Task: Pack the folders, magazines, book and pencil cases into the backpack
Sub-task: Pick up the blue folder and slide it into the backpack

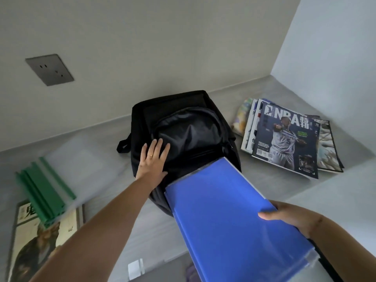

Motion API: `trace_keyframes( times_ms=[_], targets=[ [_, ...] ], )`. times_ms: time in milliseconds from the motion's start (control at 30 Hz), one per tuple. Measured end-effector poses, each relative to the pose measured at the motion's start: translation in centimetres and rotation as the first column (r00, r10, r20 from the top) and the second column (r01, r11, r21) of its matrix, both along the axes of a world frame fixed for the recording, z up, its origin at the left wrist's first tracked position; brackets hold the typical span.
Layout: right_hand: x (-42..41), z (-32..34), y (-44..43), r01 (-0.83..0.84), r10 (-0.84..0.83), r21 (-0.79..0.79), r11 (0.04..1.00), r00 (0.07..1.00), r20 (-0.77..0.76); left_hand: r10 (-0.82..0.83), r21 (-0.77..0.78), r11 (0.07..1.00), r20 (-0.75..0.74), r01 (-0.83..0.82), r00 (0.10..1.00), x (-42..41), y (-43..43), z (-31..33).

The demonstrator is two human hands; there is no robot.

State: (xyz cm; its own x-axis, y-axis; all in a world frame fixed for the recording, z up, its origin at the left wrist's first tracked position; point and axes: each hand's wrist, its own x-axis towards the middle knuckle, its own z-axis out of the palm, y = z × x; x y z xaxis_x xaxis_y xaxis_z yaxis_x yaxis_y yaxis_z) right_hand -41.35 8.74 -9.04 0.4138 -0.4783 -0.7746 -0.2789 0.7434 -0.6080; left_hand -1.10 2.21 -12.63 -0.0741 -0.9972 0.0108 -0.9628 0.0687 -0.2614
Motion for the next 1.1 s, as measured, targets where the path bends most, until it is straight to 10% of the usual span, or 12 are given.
trace_keyframes(
  times_ms=[500,1100],
  targets=[
    [2.2,-0.4,-2.0,-0.031,0.031,0.011,0.999,0.998,-0.054,-0.189,-0.003,0.981,0.179,0.193,0.965,-2.1,-4.6,0.3],
    [7.4,-1.6,-8.5,-0.113,0.072,-0.139,0.984,0.959,-0.273,-0.160,0.004,0.987,-0.121,0.162,0.980,-0.5,-5.2,2.5]
  ],
)
